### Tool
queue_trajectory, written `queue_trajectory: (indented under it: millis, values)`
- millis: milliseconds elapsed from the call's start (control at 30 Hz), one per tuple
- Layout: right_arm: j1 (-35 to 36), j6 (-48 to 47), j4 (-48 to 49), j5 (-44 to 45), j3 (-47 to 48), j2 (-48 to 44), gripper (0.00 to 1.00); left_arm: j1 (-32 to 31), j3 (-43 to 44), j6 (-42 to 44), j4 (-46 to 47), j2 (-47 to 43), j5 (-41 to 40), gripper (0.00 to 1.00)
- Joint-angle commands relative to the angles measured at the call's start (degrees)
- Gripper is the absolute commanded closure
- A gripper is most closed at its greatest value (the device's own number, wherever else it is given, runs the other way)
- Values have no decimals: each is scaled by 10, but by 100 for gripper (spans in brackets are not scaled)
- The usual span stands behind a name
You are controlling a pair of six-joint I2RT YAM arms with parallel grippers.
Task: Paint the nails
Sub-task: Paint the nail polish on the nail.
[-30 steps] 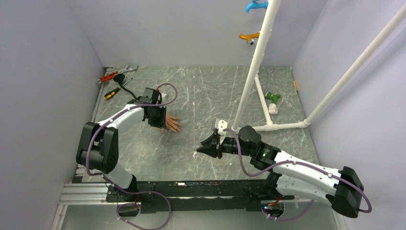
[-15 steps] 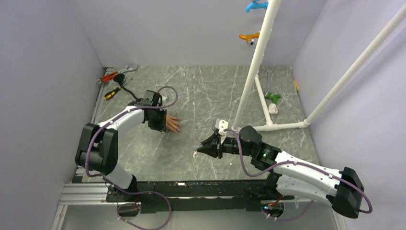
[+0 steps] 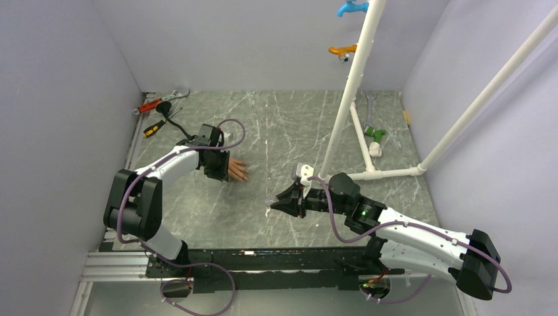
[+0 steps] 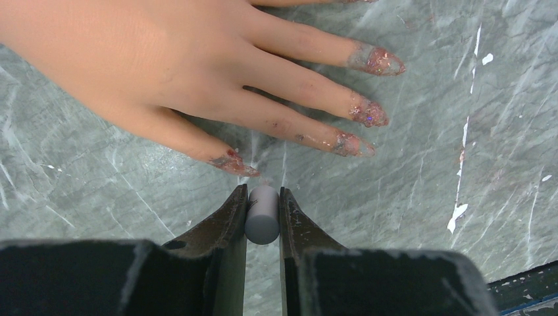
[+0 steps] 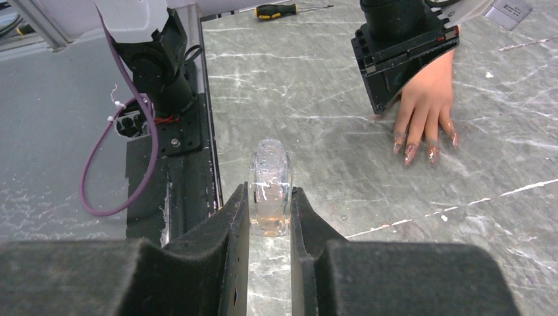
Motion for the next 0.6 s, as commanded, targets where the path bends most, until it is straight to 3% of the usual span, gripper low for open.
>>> queue_trajectory:
  millis: [0, 567]
  values:
    - [-1, 5, 31, -11, 28, -5, 100, 5, 19, -2, -2, -12, -12, 100]
    - [-2, 4, 34, -10, 26, -4, 100, 19, 36, -3, -4, 0, -20, 100]
